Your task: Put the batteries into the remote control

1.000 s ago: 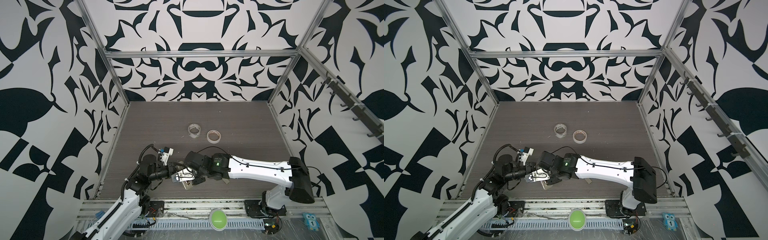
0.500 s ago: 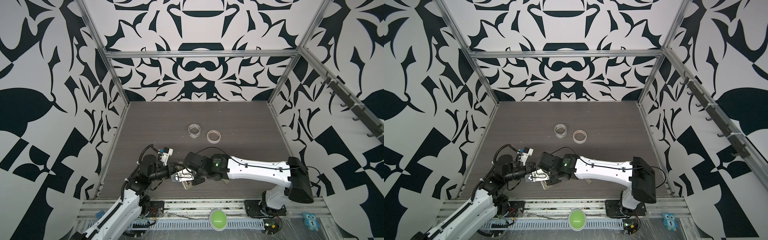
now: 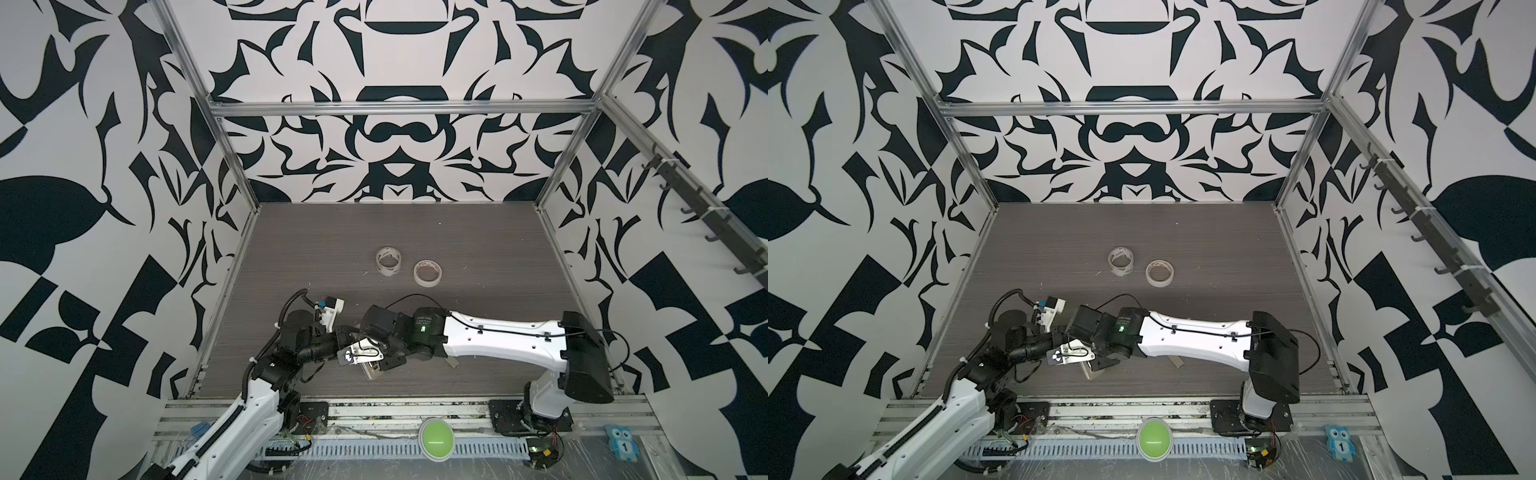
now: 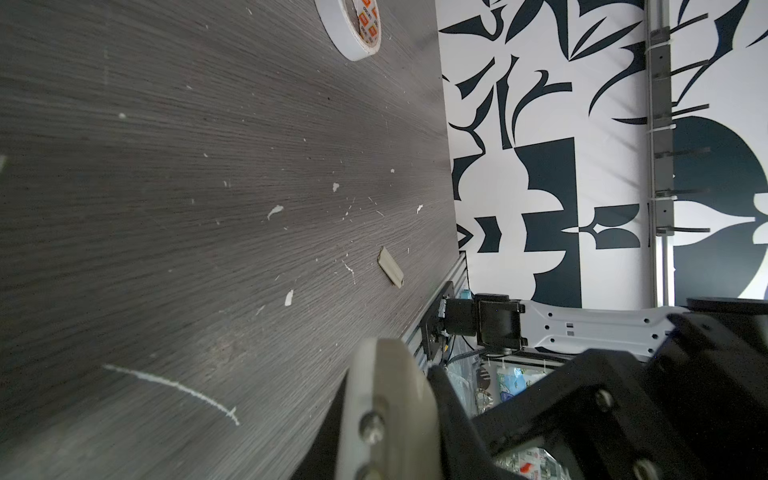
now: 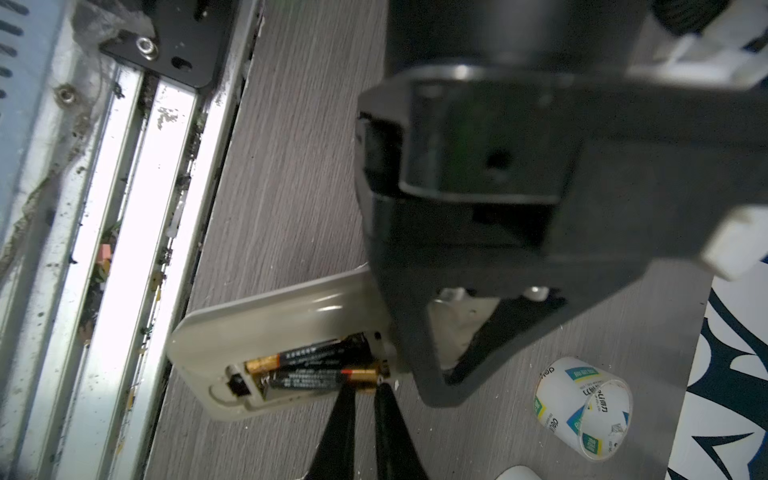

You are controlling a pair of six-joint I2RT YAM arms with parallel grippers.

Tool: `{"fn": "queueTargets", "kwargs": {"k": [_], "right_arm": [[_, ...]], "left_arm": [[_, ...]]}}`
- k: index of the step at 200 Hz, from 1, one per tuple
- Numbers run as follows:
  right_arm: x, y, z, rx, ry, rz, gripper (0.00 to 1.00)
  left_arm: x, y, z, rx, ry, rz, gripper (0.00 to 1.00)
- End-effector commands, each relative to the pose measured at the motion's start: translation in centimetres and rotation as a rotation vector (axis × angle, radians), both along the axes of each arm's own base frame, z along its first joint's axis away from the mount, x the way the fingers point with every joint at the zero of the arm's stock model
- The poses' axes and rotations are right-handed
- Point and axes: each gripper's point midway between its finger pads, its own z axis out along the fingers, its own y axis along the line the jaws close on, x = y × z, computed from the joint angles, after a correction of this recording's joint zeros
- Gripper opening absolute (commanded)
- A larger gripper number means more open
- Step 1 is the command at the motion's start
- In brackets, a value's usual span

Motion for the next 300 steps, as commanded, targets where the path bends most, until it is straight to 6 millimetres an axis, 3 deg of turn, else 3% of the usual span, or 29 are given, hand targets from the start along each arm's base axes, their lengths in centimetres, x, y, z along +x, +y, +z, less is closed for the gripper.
{"fn": "queueTargets", "kwargs": {"k": [1, 93, 115, 157, 194, 300], "right_arm": [[-1.2, -1.8, -3.8, -0.151, 0.045, 0.019, 0.13], [-2.0, -1.6, -3.8, -0.160, 0.057, 0.031, 0.12], [-1.7, -1.4, -3.0, -0.143, 0.045, 0.011, 0.12], [-1.1, -0.7, 0.4, 0.005, 0.035, -0.063, 0.10], [-0.7, -0.3, 2.0, 0.059, 0.014, -0.070, 0.01], [2.0, 0.8, -1.1, -0.006, -0.047, -0.152, 0.00]], "left_arm": [[-0.3, -1.1, 5.8, -0.137, -0.175, -0.083, 0.00], [-0.2, -1.0, 5.8, -0.135, -0.178, -0.076, 0.00], [-0.1, -0.9, 5.7, -0.132, -0.177, -0.069, 0.00], [0.0, -0.8, 5.1, -0.110, -0.169, -0.058, 0.00], [0.1, -0.8, 4.9, -0.107, -0.162, -0.057, 0.00], [0.0, -0.8, 5.3, -0.114, -0.170, -0.061, 0.00]]}}
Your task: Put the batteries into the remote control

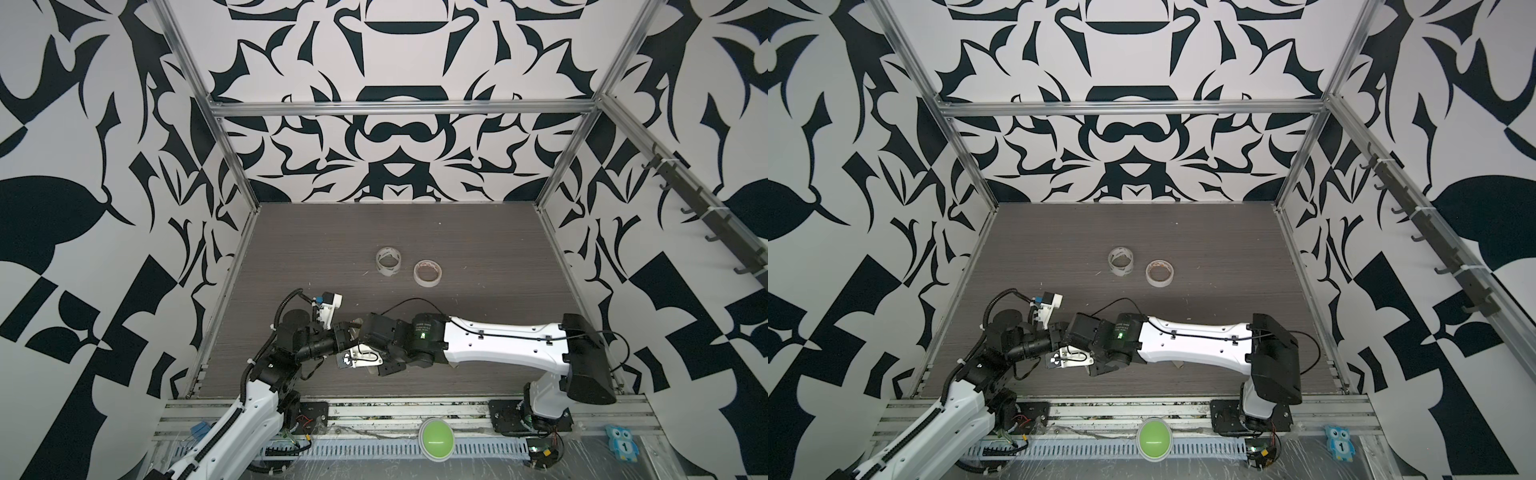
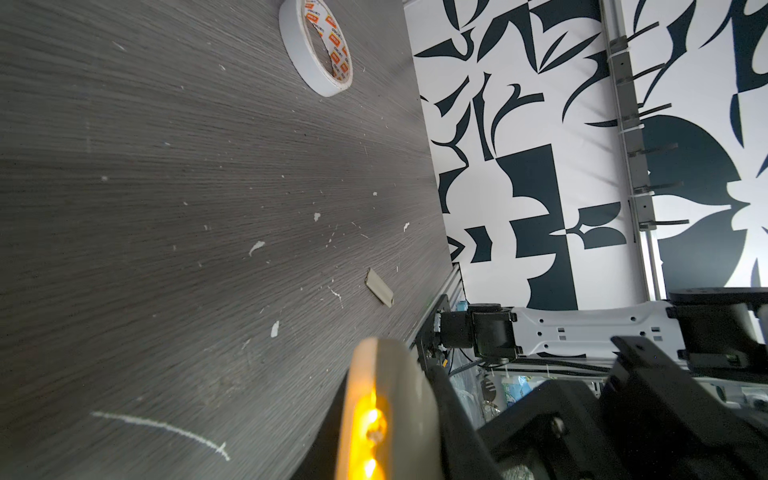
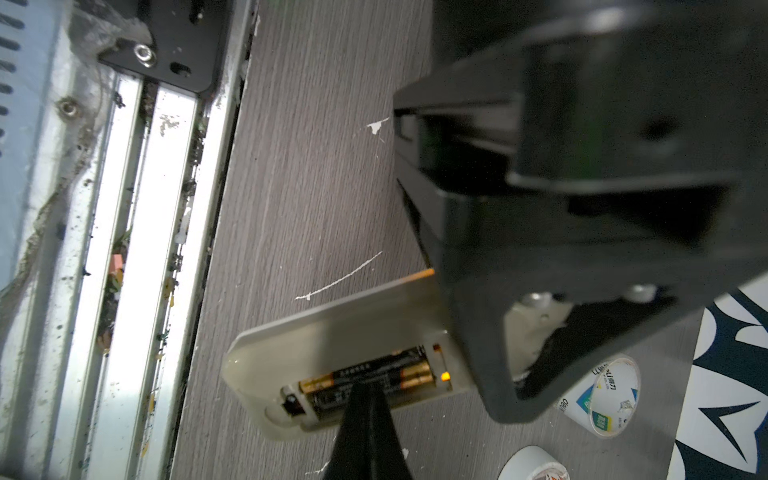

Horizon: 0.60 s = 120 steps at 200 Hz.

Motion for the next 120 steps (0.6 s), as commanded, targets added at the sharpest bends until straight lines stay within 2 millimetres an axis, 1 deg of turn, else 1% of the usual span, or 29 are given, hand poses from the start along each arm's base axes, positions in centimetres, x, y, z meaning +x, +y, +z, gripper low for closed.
{"fn": "queueTargets", "kwargs": {"k": [1, 9, 24, 29, 34, 50, 76, 86, 89, 101, 113, 120], "right_arm": [[2.1, 1.0, -1.1, -0.004, -0.039, -0.073, 0.00], [2.3, 0.9, -1.5, -0.014, -0.035, -0.083, 0.00], [2.3, 1.0, -1.8, -0.027, -0.027, -0.090, 0.00], [2.4, 1.1, -1.7, -0.026, -0.027, -0.092, 0.00], [2.9, 0.9, -1.5, -0.030, -0.054, -0.111, 0.00], [2.9, 0.9, -0.9, -0.010, -0.055, -0.118, 0.00], [2.5, 0.6, 1.2, 0.035, -0.045, -0.123, 0.00], [2.4, 0.3, 2.5, 0.070, -0.046, -0.136, 0.03], [1.9, 0.4, 2.8, 0.086, -0.018, -0.124, 0.04], [1.7, 0.1, 4.1, 0.129, -0.008, -0.138, 0.09], [1.5, -0.3, 5.1, 0.157, 0.000, -0.158, 0.13], [1.4, -0.6, 5.6, 0.171, 0.005, -0.169, 0.17]], "left_arm": [[-0.8, -0.9, 3.8, -0.087, -0.083, -0.081, 0.00], [-0.8, -0.9, 3.8, -0.088, -0.083, -0.082, 0.00], [-0.8, -0.9, 3.8, -0.088, -0.083, -0.081, 0.00], [-0.8, -0.9, 3.9, -0.088, -0.084, -0.080, 0.00], [-0.8, -0.9, 3.8, -0.086, -0.083, -0.079, 0.00], [-0.7, -0.9, 3.7, -0.083, -0.083, -0.074, 0.00], [-0.3, -0.7, 3.5, -0.067, -0.083, -0.055, 0.00], [-0.1, -0.6, 3.3, -0.056, -0.084, -0.044, 0.00], [-0.1, -0.6, 3.3, -0.054, -0.085, -0.041, 0.00], [0.2, -0.5, 3.1, -0.041, -0.083, -0.028, 0.00], [0.5, -0.4, 3.0, -0.028, -0.085, -0.014, 0.00], [0.7, -0.3, 2.9, -0.021, -0.084, -0.003, 0.00]]}}
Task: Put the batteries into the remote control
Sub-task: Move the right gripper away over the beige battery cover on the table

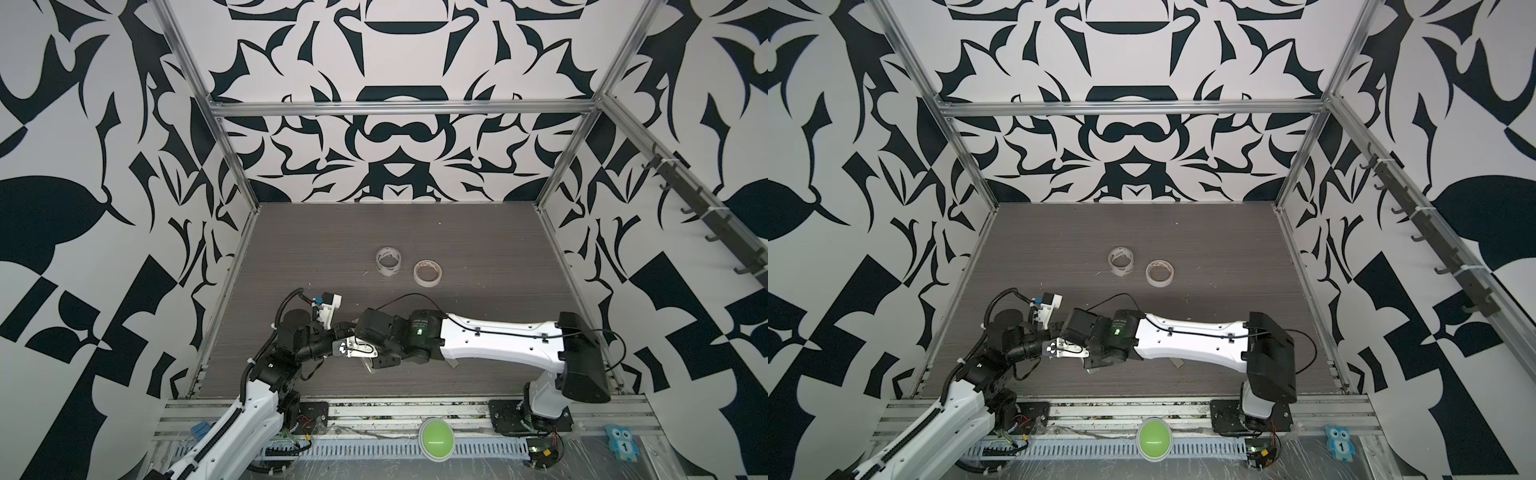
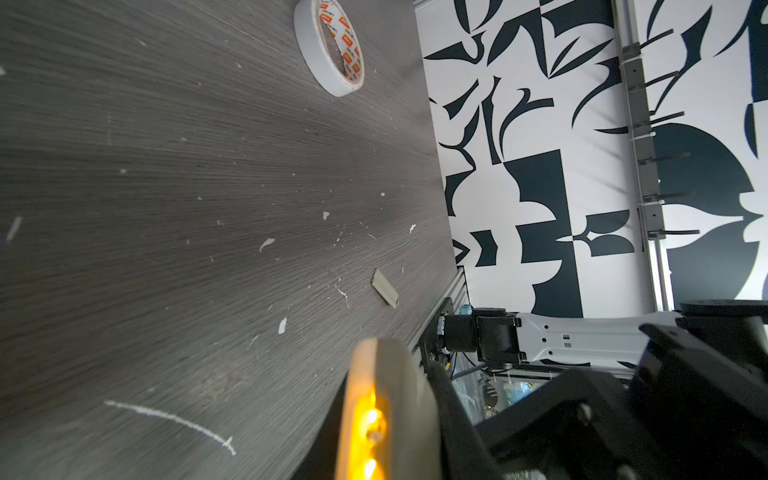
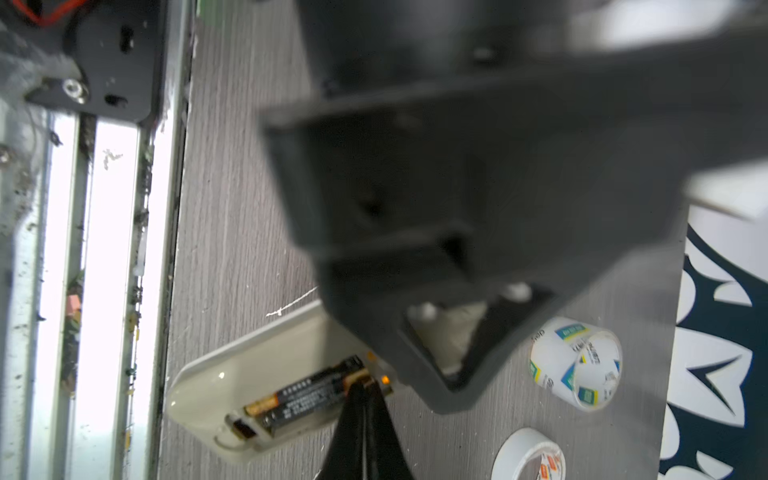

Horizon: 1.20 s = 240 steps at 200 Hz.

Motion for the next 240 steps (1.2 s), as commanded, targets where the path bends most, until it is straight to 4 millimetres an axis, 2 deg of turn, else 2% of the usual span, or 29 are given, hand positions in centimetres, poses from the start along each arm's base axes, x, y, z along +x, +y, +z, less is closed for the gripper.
{"fn": "queueTargets", "kwargs": {"k": [1, 48, 85, 135, 150, 175, 193, 211, 222, 240], "right_arm": [[0.0, -0.9, 3.7, 0.108, 0.014, -0.062, 0.18], [-0.8, -2.9, 5.6, 0.194, 0.067, -0.138, 0.35], [-0.2, -5.3, 5.5, 0.200, 0.090, -0.248, 0.43], [2.9, -12.2, 4.4, 0.225, 0.152, -0.545, 0.59], [3.5, -14.0, 4.1, 0.249, 0.207, -0.615, 0.61], [5.0, -17.4, 3.0, 0.225, 0.232, -0.759, 0.62], [5.2, -18.9, 1.5, 0.176, 0.251, -0.812, 0.64], [5.3, -19.6, -0.1, 0.103, 0.285, -0.836, 0.64], [5.2, -19.7, -0.9, 0.060, 0.302, -0.844, 0.70], [4.9, -19.8, -2.1, -0.002, 0.342, -0.852, 0.73]], "left_arm": [[0.6, -0.4, 2.7, -0.030, -0.088, -0.012, 0.00], [1.6, 0.0, 2.3, -0.015, -0.094, 0.034, 0.00], [2.3, 0.4, 2.7, -0.009, -0.124, 0.069, 0.00], [3.0, 0.1, 3.0, -0.017, -0.141, 0.069, 0.00], [3.1, 0.0, 3.0, -0.018, -0.150, 0.062, 0.00], [3.1, -0.1, 3.1, -0.026, -0.166, 0.060, 0.00], [3.1, -0.1, 3.2, -0.033, -0.173, 0.054, 0.00], [3.0, -0.2, 3.4, -0.041, -0.191, 0.050, 0.00], [2.9, -0.1, 3.4, -0.044, -0.196, 0.049, 0.00], [2.8, -0.2, 3.4, -0.051, -0.199, 0.044, 0.00]]}}
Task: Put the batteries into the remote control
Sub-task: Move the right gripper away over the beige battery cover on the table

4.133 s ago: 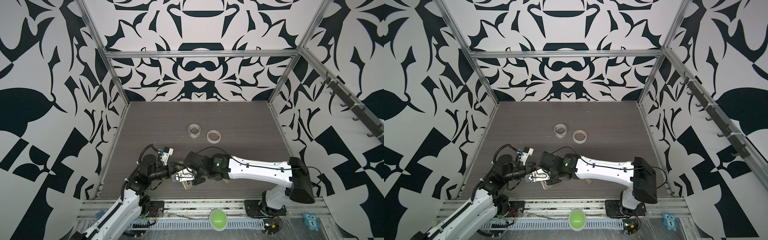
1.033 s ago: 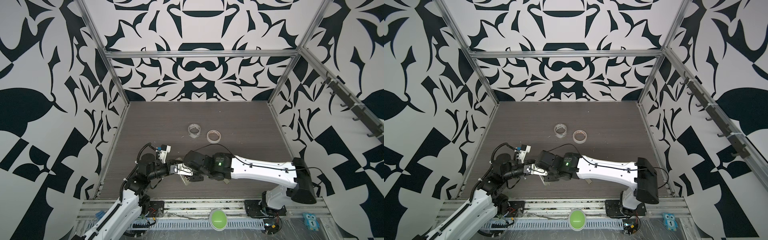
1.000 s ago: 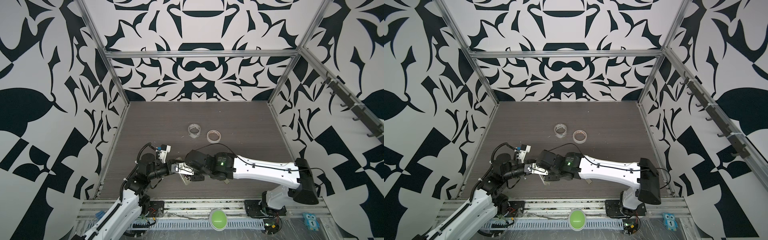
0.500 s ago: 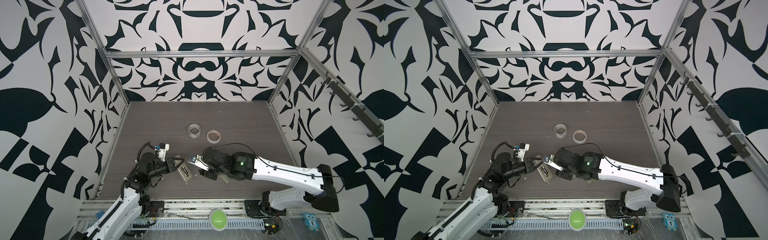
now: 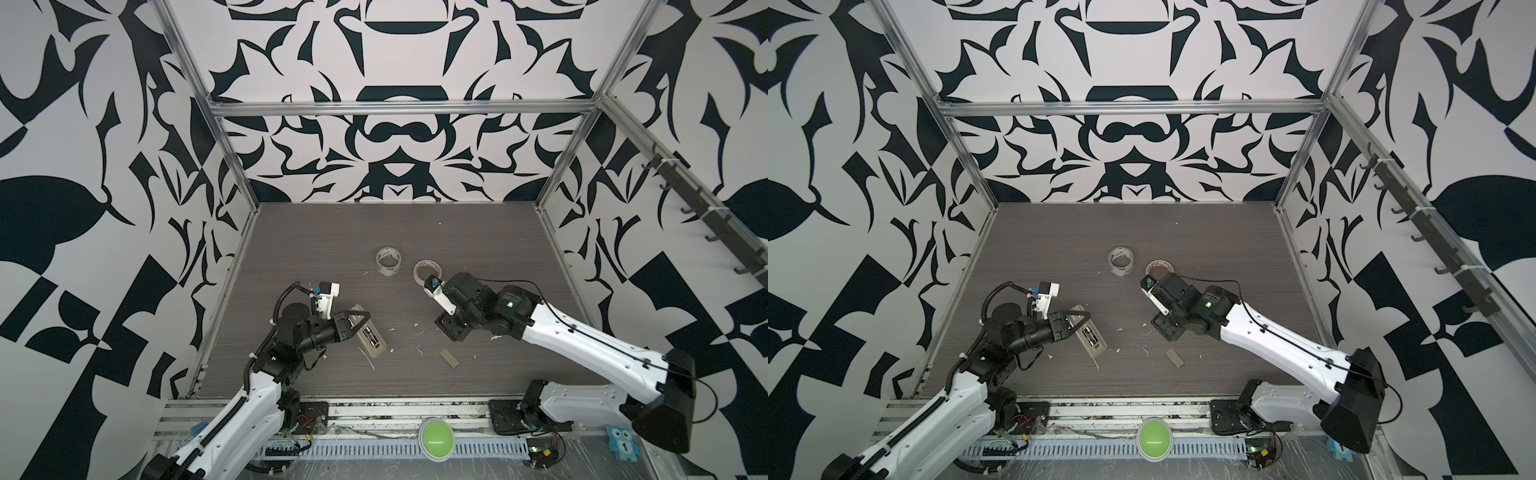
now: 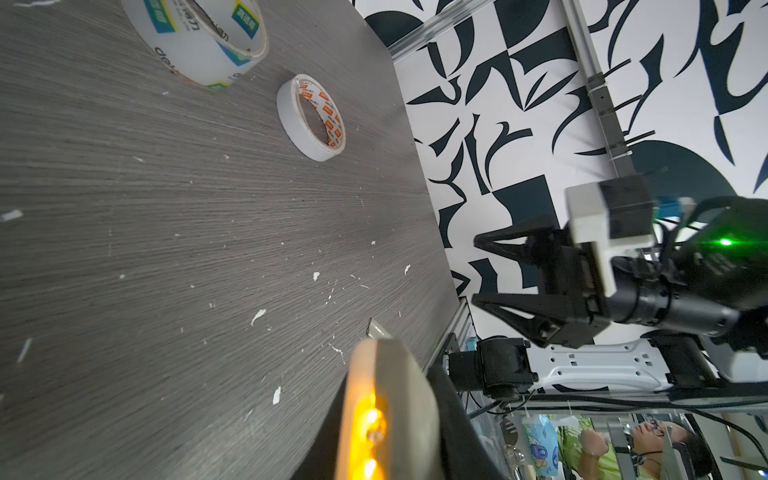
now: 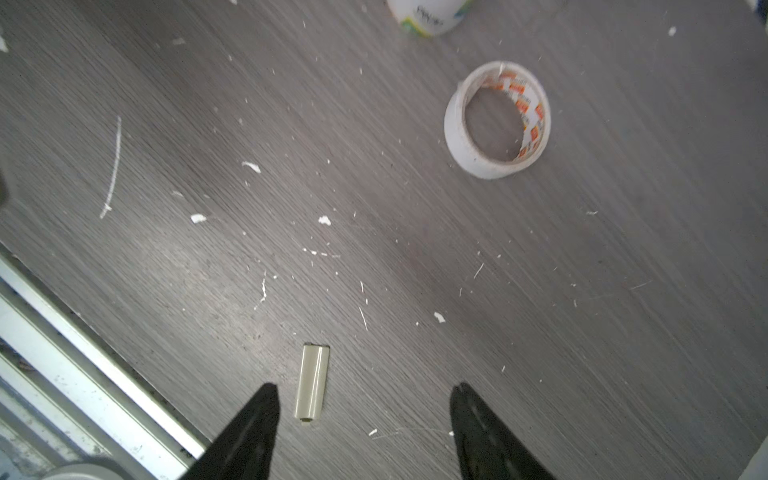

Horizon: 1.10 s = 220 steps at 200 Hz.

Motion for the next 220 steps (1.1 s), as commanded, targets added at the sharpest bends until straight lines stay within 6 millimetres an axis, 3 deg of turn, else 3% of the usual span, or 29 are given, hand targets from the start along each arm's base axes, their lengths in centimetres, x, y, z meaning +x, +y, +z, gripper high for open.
{"fn": "queueTargets", "kwargs": {"k": [1, 27, 32, 58, 96, 220], "right_arm": [[-1.1, -0.4, -1.4, -0.048, 0.099, -0.008, 0.73], [-2.2, -1.0, -2.9, -0.098, 0.189, -0.035, 0.75], [-2.3, -0.9, -2.9, -0.096, 0.194, -0.040, 0.80], [-2.3, -0.7, -2.5, -0.127, 0.219, -0.068, 0.84], [-3.0, -0.8, -4.3, -0.180, 0.324, -0.109, 0.86], [-5.5, -1.6, -10.1, -0.170, 0.542, -0.340, 0.84]], "left_arm": [[0.0, -0.2, 1.3, -0.030, -0.072, -0.020, 0.00], [-0.1, -0.3, 1.4, -0.043, -0.079, -0.028, 0.00], [-0.1, -0.3, 1.4, -0.047, -0.080, -0.028, 0.00], [-0.2, -0.4, 1.3, -0.047, -0.084, -0.037, 0.00], [-0.1, -0.5, 1.4, -0.052, -0.098, -0.045, 0.00], [0.4, -0.5, 2.0, -0.155, -0.124, -0.079, 0.00]]}}
